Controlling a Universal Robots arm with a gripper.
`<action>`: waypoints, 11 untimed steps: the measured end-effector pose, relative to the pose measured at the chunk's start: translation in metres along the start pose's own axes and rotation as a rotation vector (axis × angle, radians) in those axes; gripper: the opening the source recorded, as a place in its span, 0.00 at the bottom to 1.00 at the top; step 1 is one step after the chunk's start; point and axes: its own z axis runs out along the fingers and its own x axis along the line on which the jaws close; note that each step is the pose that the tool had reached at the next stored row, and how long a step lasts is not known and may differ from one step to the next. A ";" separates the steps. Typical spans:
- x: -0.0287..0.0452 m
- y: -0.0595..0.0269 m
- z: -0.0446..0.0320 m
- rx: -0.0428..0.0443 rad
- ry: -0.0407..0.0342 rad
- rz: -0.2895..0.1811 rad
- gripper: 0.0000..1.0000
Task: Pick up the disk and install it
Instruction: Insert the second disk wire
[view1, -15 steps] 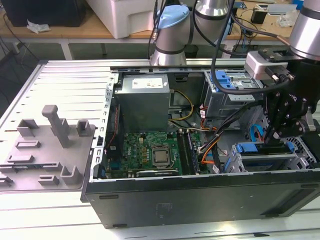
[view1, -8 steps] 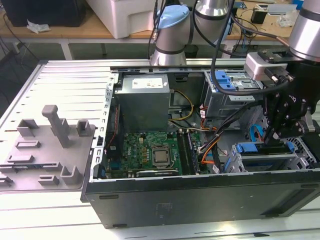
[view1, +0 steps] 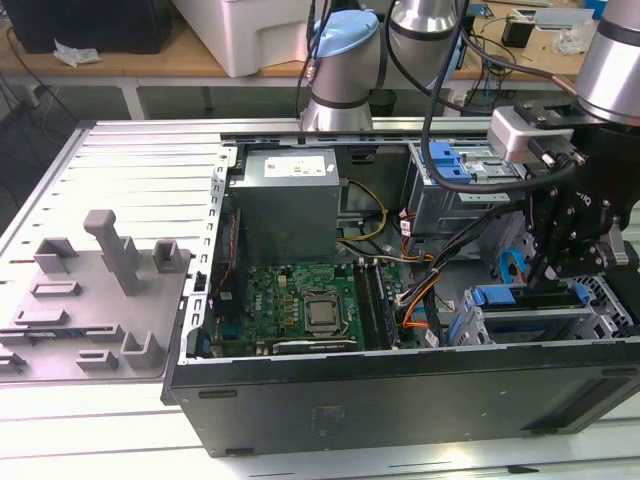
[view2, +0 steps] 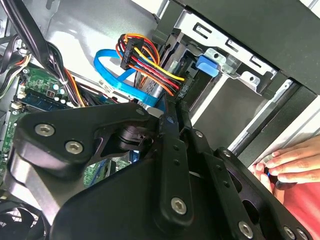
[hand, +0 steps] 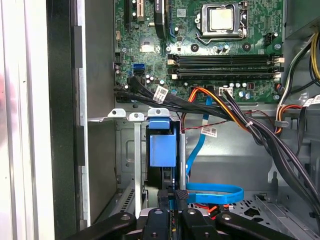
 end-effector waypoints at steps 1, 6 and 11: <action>0.0000 0.0000 0.0001 -0.0001 0.0000 0.000 0.16; -0.0001 0.0000 0.0008 0.0000 0.0000 0.000 0.16; -0.0001 0.0000 0.0009 0.0000 -0.0001 0.000 0.16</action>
